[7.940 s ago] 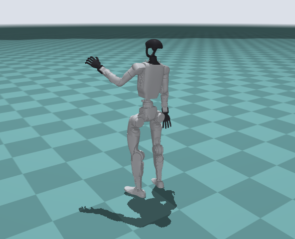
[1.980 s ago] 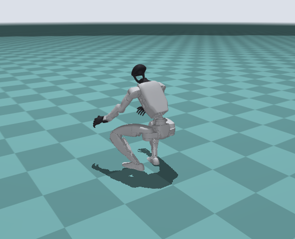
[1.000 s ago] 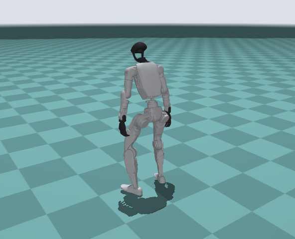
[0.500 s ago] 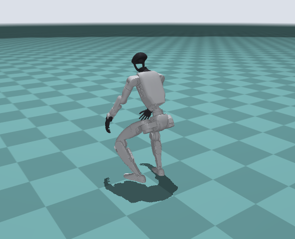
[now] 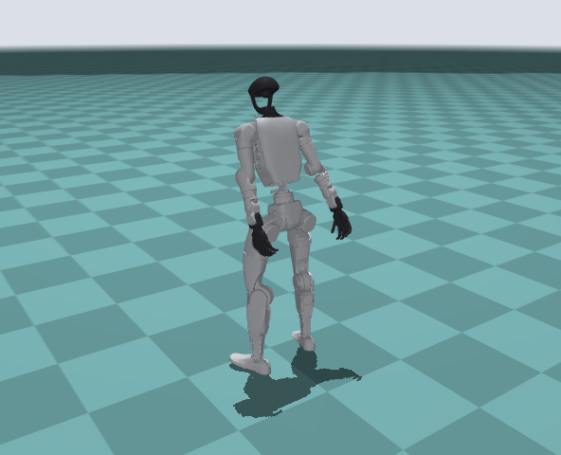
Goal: In place motions
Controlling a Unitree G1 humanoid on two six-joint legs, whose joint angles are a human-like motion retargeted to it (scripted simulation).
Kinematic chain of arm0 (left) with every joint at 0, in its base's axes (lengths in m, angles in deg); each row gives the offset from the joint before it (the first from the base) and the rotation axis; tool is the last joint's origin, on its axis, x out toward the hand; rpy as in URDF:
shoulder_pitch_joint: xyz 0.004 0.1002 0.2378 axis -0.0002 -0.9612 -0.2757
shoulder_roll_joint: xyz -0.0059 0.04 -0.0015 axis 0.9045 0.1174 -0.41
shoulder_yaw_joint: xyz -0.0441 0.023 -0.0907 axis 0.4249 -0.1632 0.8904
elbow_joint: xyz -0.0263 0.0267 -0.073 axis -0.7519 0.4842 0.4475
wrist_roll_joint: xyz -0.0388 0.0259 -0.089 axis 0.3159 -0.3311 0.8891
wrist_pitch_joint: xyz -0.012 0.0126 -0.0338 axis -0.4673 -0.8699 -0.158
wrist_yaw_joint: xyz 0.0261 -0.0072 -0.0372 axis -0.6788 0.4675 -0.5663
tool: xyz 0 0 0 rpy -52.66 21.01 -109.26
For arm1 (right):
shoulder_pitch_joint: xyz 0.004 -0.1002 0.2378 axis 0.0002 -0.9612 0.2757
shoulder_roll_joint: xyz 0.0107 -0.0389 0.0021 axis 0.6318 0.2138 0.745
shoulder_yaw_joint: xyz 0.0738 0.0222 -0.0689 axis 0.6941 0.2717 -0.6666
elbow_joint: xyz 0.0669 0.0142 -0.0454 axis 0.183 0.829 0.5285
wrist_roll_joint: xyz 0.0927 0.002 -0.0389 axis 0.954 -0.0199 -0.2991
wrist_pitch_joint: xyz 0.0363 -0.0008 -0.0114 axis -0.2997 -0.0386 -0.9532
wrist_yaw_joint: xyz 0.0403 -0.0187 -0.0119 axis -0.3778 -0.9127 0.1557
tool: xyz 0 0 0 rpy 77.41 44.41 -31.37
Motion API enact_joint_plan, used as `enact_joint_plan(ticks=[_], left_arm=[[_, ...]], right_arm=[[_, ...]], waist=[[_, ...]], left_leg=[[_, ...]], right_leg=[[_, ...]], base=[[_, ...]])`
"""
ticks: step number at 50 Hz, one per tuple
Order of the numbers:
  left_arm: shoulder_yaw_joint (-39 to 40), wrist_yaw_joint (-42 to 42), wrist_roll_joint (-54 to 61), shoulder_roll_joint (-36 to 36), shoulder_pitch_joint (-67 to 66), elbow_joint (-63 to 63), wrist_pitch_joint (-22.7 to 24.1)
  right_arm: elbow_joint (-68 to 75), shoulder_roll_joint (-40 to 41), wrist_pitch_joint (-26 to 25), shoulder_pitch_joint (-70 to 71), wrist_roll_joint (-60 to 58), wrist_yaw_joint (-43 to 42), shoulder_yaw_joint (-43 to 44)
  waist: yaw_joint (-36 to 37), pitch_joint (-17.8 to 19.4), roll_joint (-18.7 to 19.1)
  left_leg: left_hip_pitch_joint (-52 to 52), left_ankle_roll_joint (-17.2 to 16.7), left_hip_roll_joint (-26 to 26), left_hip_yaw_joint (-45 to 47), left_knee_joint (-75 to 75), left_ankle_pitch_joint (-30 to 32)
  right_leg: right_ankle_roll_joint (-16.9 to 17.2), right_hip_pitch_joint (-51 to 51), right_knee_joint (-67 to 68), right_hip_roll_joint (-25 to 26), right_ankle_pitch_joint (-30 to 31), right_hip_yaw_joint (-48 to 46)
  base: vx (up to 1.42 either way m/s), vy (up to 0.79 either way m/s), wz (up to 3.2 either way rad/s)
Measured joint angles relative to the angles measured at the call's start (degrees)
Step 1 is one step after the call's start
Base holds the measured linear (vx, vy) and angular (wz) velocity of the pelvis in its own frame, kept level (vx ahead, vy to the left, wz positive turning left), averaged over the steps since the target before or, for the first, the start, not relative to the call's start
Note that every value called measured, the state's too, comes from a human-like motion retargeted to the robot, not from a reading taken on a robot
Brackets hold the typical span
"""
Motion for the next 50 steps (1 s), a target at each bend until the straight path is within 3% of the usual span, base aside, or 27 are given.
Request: enact_joint_plan(ticks=[2, 10, 17, 19, 27, 34, 41, 46, 50], left_arm=[[0.85, 0.96, 1.11, -0.43, -0.32, 0.39, -2.73], [0.12, 1.25, 6.71, 0.28, 5.72, -4.35, -0.63], [-10.62, 1.57, 6.73, 7.14, 23.02, -9.75, 0.99], [-12.02, 2.85, 4.60, 9.48, 28.24, -11.16, 0.15], [-14.80, 4.94, 2.98, 16.73, 49.11, -17.19, -1.35], [-15.96, 2.02, 3.74, 17.71, 56.89, -20.08, -0.19], [-15.04, -0.01, 5.04, 17.09, 50.65, -17.27, 3.61], [-16.48, 0.82, 0.18, 17.49, 39.60, -13.14, 2.03], [-12.56, -2.61, -1.20, 12.33, 28.32, -9.40, 1.20]], right_arm=[[0.35, 0.21, -1.66, -1.30, 1.31, -1.54, 1.08], [-9.48, 2.20, 0.50, 3.80, 5.02, -1.14, -0.39], [-22.06, 2.13, 1.93, 20.33, 10.34, 0.64, -8.23], [-23.59, 1.29, 1.71, 26.44, 9.58, 2.08, -9.61], [-26.25, -0.06, 0.77, 48.93, 9.80, 4.26, -9.79], [-27.89, -1.07, 1.42, 56.06, 8.05, 2.55, -11.27], [-25.96, 0.60, 3.34, 49.61, 8.86, -0.84, -9.22], [-23.09, 1.75, 3.39, 38.13, 7.45, -0.41, -9.15], [-17.09, 1.38, 2.60, 27.40, 2.08, -3.35, -9.61]], waist=[[0.20, 0.51, -0.23], [0.53, 3.23, -0.89], [4.19, 4.32, 1.59], [5.67, 3.81, 0.37], [7.60, 3.26, -2.21], [7.70, 4.76, -3.07], [7.55, 3.84, -2.65], [6.22, 3.41, -1.97], [4.87, 2.34, -1.97]], left_leg=[[0.26, -0.16, -0.19, -0.19, -0.01, 0.26], [-3.04, -0.19, 1.21, -0.58, 6.96, -3.20], [-23.79, -0.81, 10.80, -4.30, 38.21, -17.29], [-29.53, -0.36, 12.37, -3.91, 48.16, -21.63], [-52.58, 2.12, 14.47, -7.54, 80.83, -31.67], [-59.95, 4.44, 12.81, -9.46, 93.07, -35.43], [-53.32, 3.40, 13.11, -9.43, 86.87, -34.25], [-40.51, 1.50, 12.23, -7.76, 68.93, -29.40], [-27.22, 1.59, 10.37, -2.33, 47.74, -21.55]], right_leg=[[0.34, 0.54, 0.29, -0.85, -0.02, -2.43], [-0.20, -3.24, 7.66, -2.34, -3.44, -2.29], [0.02, -21.57, 31.91, -2.11, -13.57, 1.42], [-0.15, -28.33, 41.15, -3.01, -17.67, 4.41], [-0.92, -53.10, 73.03, -3.57, -27.66, 12.14], [-4.47, -61.38, 87.57, -3.43, -33.13, 13.33], [-2.18, -53.76, 79.98, -3.44, -31.78, 14.01], [0.77, -39.67, 60.63, -2.18, -25.59, 13.20], [1.09, -27.03, 39.99, -2.14, -17.48, 11.18]], base=[[0.00, 0.00, 0.00], [-0.03, 0.01, 0.02], [-0.22, -0.03, -0.29], [-0.05, 0.03, -0.55], [-0.11, -0.02, -0.12], [-0.02, -0.02, 0.12], [0.08, 0.02, -0.08], [0.09, 0.02, -0.03], [0.13, 0.02, 0.15]])
